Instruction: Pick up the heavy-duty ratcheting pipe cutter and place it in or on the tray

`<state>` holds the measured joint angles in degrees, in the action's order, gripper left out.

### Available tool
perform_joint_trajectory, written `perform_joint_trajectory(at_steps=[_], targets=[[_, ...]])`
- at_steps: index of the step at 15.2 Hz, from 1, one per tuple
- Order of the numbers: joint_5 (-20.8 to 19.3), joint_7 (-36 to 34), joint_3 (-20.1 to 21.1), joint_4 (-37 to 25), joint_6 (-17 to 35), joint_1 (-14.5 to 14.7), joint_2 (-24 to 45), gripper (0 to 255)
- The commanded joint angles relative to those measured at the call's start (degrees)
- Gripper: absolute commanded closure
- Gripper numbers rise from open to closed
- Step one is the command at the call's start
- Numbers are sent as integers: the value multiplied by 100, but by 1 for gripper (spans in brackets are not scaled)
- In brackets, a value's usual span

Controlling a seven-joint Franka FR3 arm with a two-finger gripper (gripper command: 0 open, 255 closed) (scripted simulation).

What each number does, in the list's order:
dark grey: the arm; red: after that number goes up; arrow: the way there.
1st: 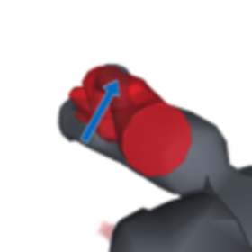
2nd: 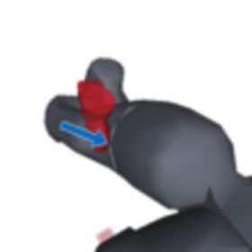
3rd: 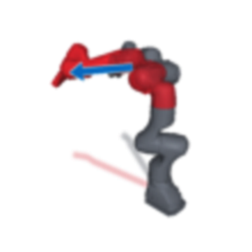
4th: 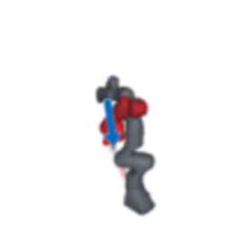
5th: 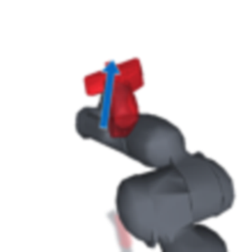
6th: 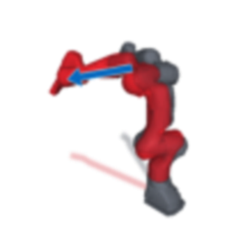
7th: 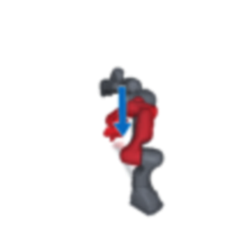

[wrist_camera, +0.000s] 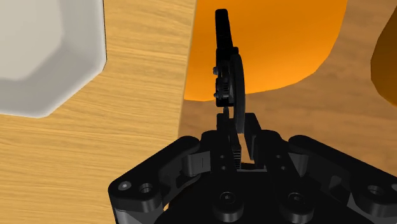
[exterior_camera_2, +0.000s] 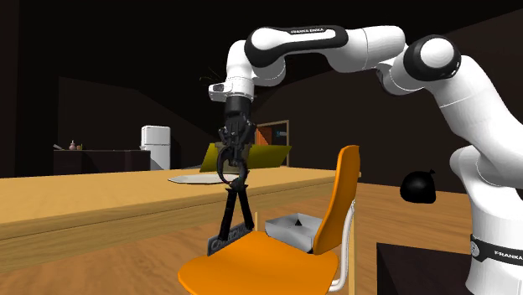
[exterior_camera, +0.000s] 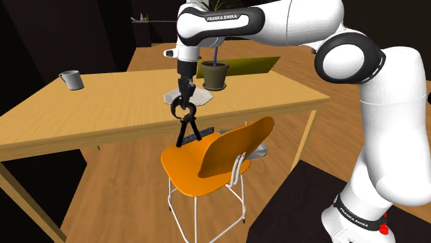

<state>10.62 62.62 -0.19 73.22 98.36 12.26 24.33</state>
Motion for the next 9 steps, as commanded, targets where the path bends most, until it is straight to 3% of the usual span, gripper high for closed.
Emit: perform_joint_trajectory(at_steps=[1,8,9], targets=[[-3,-28,0,-195,-176,-5,17,255],[-12,-129,5,-984,-796,-24,179,255],[-2,-45,-18,-721,-764,-80,-38,255]])
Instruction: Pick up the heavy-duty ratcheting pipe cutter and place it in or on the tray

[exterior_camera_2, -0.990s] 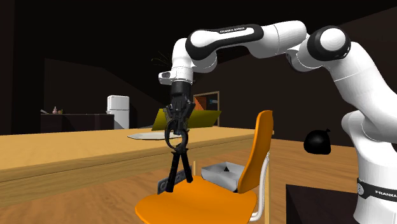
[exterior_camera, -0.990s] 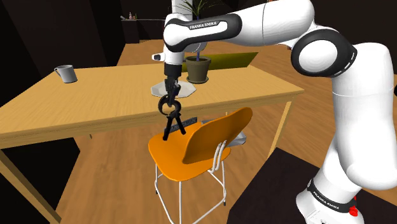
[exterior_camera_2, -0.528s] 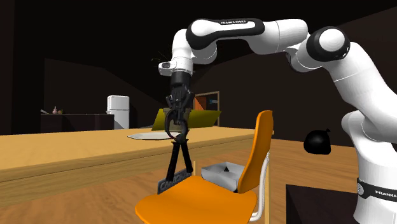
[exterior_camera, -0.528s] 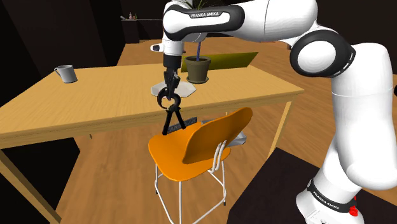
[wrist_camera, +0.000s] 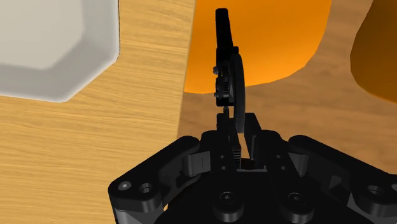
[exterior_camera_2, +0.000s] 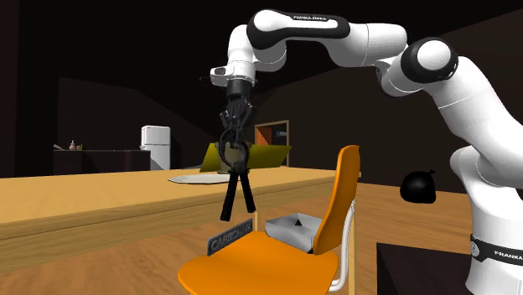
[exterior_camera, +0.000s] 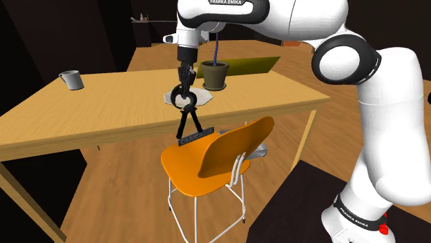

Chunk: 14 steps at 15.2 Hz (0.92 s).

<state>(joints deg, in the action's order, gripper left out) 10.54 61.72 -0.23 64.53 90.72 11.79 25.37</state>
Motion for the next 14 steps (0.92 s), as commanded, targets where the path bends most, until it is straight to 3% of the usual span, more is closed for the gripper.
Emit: perform_joint_trajectory(at_steps=[1,7,14], targets=[[14,129,-37,386,18,-89,-346,255],[42,639,-220,1440,-50,-421,-1373,255],[8,1265,-513,2122,-388,-801,-2275,255]])
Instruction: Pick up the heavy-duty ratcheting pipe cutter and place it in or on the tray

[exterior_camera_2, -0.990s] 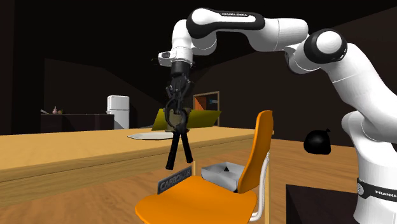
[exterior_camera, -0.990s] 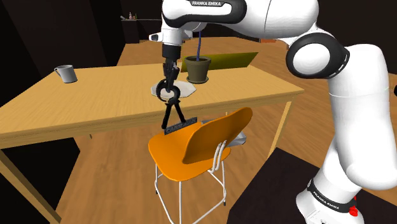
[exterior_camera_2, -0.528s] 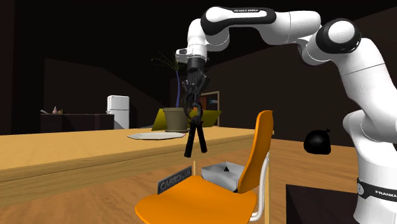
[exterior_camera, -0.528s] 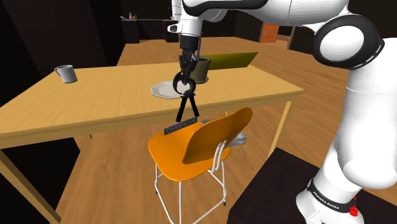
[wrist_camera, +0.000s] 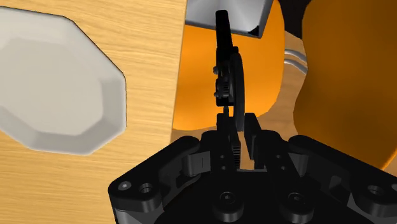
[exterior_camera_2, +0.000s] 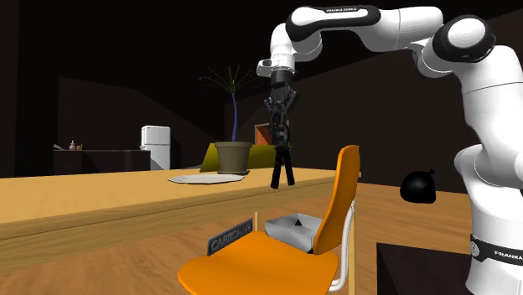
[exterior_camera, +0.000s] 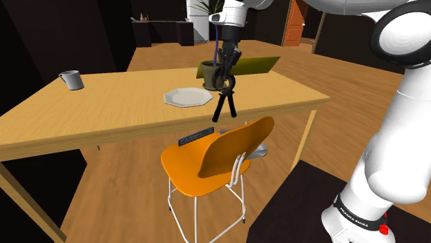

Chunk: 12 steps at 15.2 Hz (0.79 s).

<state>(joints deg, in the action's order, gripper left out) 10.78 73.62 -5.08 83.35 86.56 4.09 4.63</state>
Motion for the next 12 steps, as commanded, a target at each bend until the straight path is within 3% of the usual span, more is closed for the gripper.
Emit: perform_joint_trajectory(at_steps=[1,8,12], targets=[[-27,168,-76,299,-37,-86,-307,255],[-124,776,-418,482,-501,-417,-846,255],[-147,811,-406,933,-166,-410,-961,255]])
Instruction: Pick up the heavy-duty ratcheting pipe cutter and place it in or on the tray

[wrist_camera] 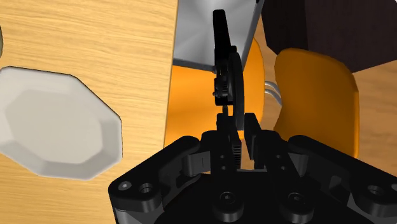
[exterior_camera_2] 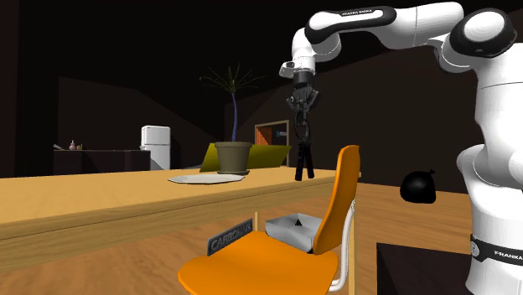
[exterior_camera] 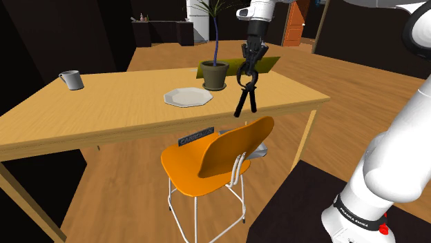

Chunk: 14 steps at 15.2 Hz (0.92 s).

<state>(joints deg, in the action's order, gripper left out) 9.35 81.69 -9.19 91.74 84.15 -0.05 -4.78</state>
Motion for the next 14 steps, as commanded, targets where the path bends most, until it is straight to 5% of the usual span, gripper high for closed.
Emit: perform_joint_trajectory(at_steps=[1,14], targets=[[-8,14,8,201,158,4,-45,255],[-30,143,31,1414,1182,11,-229,255]])
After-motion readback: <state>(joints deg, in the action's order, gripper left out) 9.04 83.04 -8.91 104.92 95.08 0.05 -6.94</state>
